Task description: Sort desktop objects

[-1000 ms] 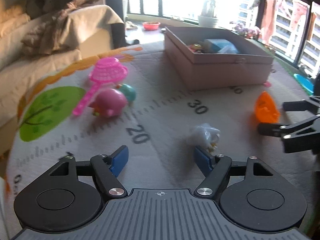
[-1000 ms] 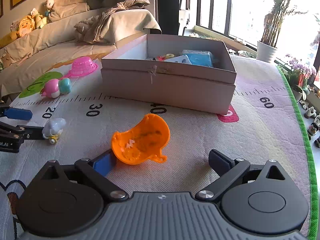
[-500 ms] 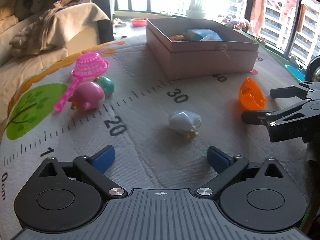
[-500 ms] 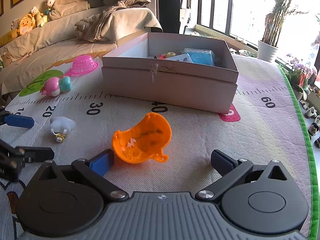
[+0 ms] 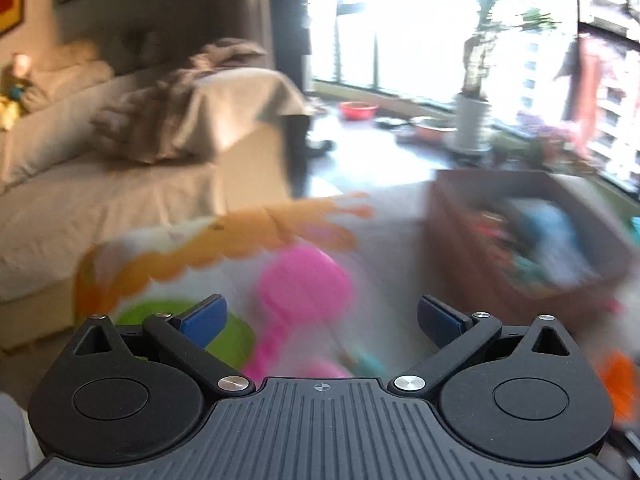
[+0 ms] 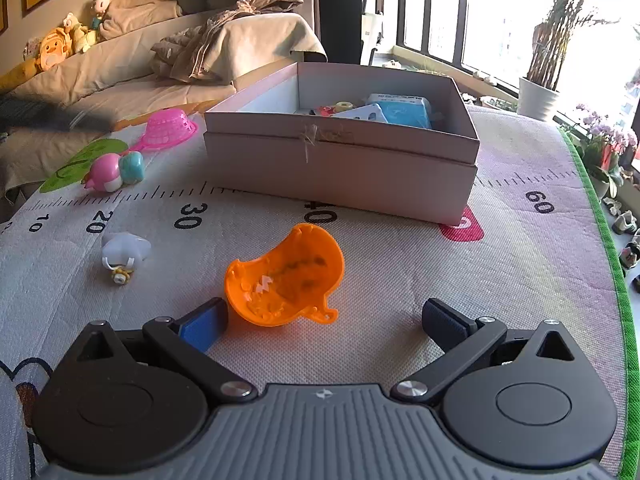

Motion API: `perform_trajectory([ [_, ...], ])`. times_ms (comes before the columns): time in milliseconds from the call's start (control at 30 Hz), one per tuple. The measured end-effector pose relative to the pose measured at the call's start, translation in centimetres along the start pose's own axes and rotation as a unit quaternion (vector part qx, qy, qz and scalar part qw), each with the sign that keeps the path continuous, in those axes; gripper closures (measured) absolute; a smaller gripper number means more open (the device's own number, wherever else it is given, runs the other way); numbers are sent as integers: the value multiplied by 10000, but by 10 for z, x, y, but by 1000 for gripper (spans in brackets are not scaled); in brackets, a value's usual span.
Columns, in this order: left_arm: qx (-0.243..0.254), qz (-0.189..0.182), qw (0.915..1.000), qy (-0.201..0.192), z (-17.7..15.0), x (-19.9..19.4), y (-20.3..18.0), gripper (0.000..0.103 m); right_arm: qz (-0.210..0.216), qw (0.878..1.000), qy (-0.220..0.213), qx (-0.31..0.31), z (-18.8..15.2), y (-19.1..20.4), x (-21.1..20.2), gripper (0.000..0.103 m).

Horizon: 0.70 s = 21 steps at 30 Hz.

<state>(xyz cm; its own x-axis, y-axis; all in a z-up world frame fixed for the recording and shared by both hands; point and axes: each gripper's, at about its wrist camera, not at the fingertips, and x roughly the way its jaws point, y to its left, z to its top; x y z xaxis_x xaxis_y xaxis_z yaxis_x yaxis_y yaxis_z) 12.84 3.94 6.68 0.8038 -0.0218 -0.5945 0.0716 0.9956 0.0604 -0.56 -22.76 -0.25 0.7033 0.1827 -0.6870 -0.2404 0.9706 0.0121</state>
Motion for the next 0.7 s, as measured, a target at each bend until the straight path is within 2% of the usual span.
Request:
perform_trajectory([
  [100,117,271,9987,409,17,56,0,0,-13,10000,-2,-17,0,0,0,0],
  [167,91,346,9972,655,20,79,-1,1,-17,10000,-4,-18,0,0,0,0],
  [233,44,333,9961,821,20,89,-2,25,-11,10000,-9,-11,0,0,-1,0],
  [267,32,270,9955,910,19,90,-2,32,-10,10000,-11,-8,0,0,-1,0],
  [300,-2,233,9954,926,16,88,-2,35,-7,10000,-12,-7,0,0,-1,0],
  [433,159,23,9958,900,-2,63,-9,36,-2,10000,-11,-8,0,0,-1,0],
  [567,251,-449,9940,967,-26,28,-24,35,-5,10000,-10,-9,0,0,-1,0],
  [700,471,-1054,9878,1042,-46,-5,-44,32,-26,10000,-5,-26,0,0,-1,0],
])
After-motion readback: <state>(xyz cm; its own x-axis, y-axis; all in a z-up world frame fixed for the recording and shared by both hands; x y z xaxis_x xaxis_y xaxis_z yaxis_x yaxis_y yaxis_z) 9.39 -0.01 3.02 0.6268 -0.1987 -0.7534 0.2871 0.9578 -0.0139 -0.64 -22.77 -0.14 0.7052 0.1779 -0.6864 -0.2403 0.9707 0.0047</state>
